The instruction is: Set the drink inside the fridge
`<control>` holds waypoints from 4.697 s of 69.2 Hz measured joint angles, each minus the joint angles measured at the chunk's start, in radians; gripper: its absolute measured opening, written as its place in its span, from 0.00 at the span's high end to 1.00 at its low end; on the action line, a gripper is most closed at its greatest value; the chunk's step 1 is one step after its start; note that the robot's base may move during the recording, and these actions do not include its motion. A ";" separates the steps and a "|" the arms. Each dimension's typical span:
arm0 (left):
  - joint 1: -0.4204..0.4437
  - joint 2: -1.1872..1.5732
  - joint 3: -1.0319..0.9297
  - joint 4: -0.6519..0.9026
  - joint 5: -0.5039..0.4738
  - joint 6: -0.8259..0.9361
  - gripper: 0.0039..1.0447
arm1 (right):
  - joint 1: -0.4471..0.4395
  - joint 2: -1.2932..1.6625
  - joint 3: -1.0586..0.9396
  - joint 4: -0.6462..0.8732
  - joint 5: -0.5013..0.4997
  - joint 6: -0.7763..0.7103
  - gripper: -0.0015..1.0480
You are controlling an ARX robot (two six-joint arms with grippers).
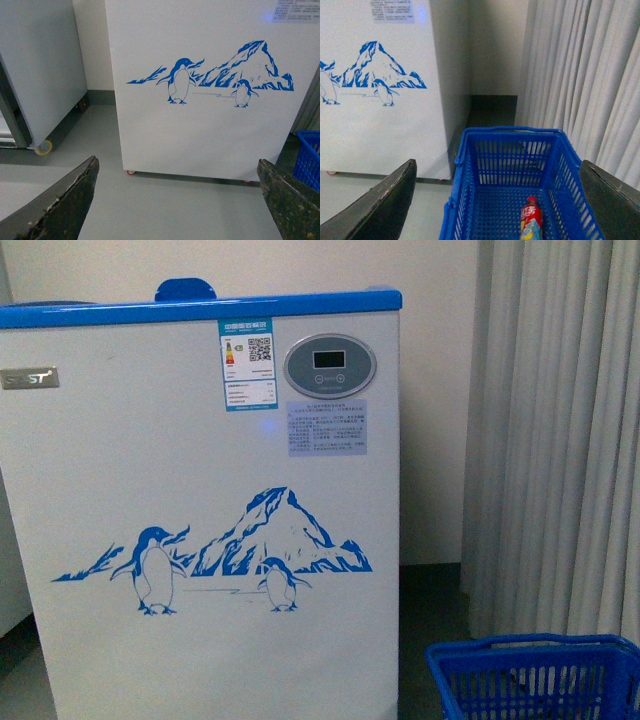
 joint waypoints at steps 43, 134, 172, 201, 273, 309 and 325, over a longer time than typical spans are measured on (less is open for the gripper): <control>0.000 0.000 0.000 0.000 0.000 0.000 0.08 | -0.006 0.236 0.137 -0.347 0.177 0.056 0.07; 0.000 0.000 0.000 0.000 0.000 0.000 0.08 | -0.325 2.966 1.246 0.459 0.051 -0.036 0.07; 0.000 0.000 0.000 0.000 0.000 0.000 0.08 | -0.288 2.663 0.968 0.523 -0.016 0.045 0.61; 0.000 0.000 0.000 0.000 0.000 0.000 0.08 | -0.238 1.468 0.690 0.220 -0.142 0.065 0.62; 0.000 0.000 0.000 0.000 0.000 0.000 0.08 | 0.034 0.414 0.586 -0.117 -0.043 0.169 0.62; 0.000 0.000 0.000 0.000 0.000 0.000 0.08 | 0.034 0.410 0.579 -0.118 -0.040 0.166 0.62; 0.000 0.000 0.000 0.000 0.000 0.000 0.08 | 0.034 0.410 0.580 -0.118 -0.040 0.166 0.62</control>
